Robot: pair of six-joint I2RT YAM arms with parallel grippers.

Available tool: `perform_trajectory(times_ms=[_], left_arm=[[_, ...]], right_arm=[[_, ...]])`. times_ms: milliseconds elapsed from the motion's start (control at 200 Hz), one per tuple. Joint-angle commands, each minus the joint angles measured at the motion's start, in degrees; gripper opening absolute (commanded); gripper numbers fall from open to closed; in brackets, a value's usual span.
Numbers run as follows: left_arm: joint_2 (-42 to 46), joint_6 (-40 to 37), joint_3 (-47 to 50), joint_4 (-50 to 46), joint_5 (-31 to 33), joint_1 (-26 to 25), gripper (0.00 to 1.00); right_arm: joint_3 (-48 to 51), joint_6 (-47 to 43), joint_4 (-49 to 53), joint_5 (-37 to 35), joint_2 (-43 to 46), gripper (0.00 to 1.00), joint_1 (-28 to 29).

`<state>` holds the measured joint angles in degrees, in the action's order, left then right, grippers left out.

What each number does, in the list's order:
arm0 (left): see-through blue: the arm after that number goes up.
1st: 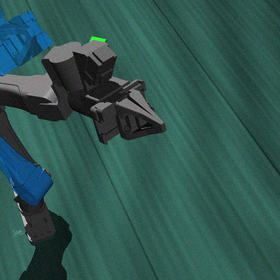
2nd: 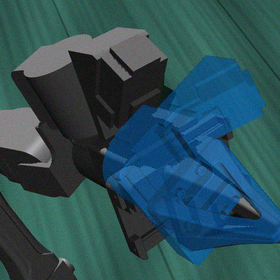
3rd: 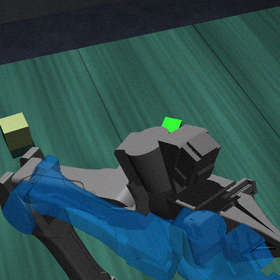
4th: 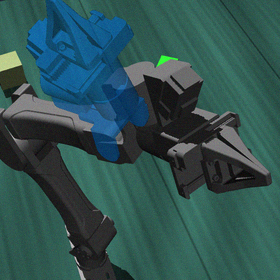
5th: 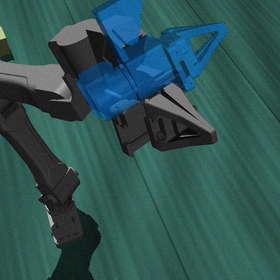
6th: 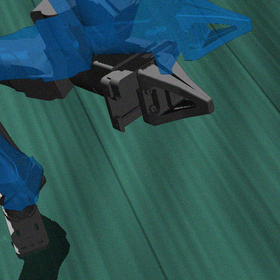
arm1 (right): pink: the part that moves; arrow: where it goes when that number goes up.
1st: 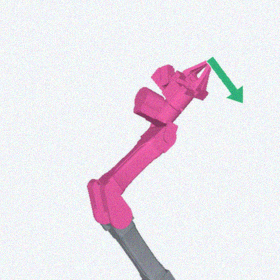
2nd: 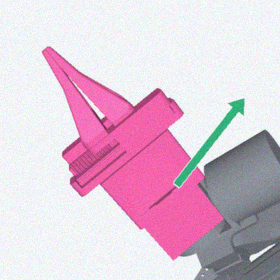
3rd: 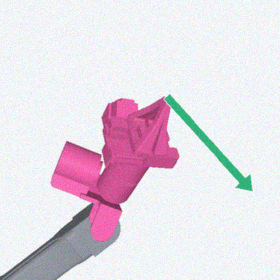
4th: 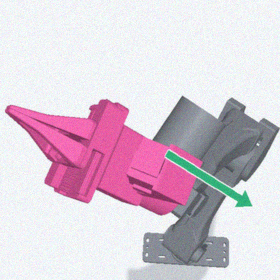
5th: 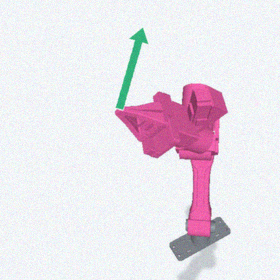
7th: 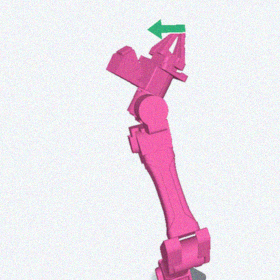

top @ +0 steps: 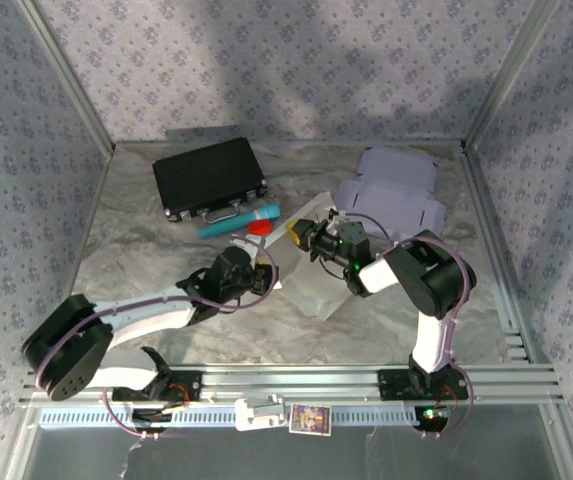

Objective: Fold the paper box

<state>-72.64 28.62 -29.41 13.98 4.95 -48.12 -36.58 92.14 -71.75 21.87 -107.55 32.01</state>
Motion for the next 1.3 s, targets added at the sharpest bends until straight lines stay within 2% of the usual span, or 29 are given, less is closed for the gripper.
perform_trajectory(times_ms=[0, 160, 230, 325, 390, 475, 660, 1299], left_arm=[[5.8, -3.2, 1.8, -3.2, -7.7, 0.2, 0.49], [13.7, -1.8, 5.1, -7.4, -9.8, 0.0, 0.49], [15.9, -1.5, 6.5, -8.6, -8.6, 0.2, 0.47], [16.2, -0.7, 7.6, -9.4, -6.2, 2.7, 0.35], [14.6, -0.4, 9.0, -5.1, -8.1, 6.4, 0.31], [10.6, -1.4, 9.0, 0.9, -10.9, 9.9, 0.31], [1.8, -2.9, 4.9, 7.6, -19.7, 10.9, 0.35], [-8.1, -3.8, 0.1, 13.0, -22.1, 11.8, 0.30]], right_arm=[[0.3, 0.2, 2.2, -0.1, 0.2, 0.00, -0.4], [-0.3, -0.2, 2.8, 0.1, 0.7, 0.00, -0.6], [-0.4, -0.1, 2.7, 0.0, 0.6, 0.00, -0.7], [-0.3, 0.0, 2.6, 0.1, 0.7, 0.00, -0.7], [-0.3, 0.1, 2.4, 0.2, 0.8, 0.00, -0.6], [-0.4, 0.1, 2.6, 0.4, 0.8, 0.00, -0.5], [-0.5, 0.2, 2.6, 0.6, 0.3, 0.00, -0.5], [-1.2, 0.7, 2.4, 1.0, -0.1, 0.00, -0.3]])
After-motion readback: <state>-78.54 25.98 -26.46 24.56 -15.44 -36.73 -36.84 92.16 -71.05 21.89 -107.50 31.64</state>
